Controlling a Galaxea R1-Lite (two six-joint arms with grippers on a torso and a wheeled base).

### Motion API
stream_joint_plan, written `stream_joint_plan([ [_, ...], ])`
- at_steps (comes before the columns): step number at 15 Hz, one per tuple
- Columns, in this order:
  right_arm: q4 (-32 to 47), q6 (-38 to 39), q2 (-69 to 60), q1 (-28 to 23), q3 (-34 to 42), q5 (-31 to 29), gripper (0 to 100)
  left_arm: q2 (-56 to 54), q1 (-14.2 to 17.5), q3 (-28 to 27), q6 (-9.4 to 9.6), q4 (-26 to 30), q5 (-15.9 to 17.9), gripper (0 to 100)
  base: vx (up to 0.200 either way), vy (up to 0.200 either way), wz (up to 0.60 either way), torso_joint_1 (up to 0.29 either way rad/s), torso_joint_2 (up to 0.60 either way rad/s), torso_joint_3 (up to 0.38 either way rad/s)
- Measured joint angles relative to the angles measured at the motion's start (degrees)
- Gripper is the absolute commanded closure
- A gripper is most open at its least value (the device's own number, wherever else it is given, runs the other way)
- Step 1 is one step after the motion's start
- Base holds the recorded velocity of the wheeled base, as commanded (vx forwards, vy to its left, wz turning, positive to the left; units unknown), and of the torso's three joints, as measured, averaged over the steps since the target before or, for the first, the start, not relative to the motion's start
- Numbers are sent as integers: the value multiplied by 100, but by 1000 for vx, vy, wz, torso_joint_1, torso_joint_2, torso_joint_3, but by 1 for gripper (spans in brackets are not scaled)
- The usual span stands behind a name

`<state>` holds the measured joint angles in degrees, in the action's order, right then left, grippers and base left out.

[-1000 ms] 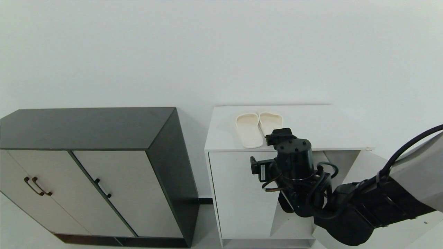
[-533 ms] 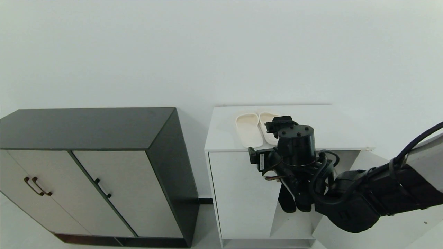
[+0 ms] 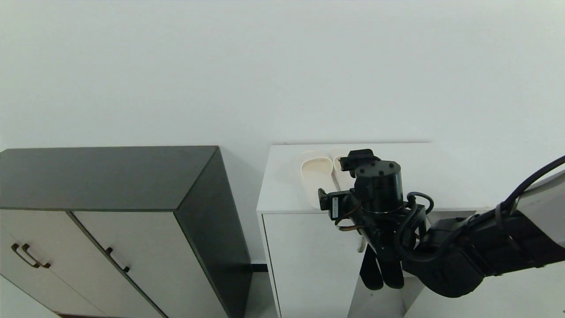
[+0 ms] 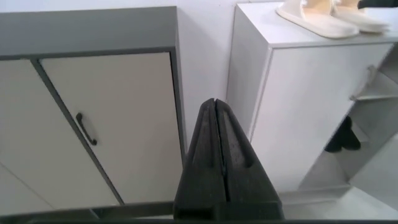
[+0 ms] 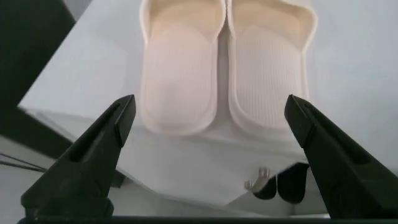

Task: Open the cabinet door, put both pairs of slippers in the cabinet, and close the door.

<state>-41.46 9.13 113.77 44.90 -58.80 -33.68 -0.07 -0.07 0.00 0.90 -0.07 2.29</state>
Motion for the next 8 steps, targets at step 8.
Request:
stream_joint_plan([
  [8,-833,-44,491,-122,98,416,0,0,-2,0,-11,0,-2,100,75,0,0,0,1,0],
])
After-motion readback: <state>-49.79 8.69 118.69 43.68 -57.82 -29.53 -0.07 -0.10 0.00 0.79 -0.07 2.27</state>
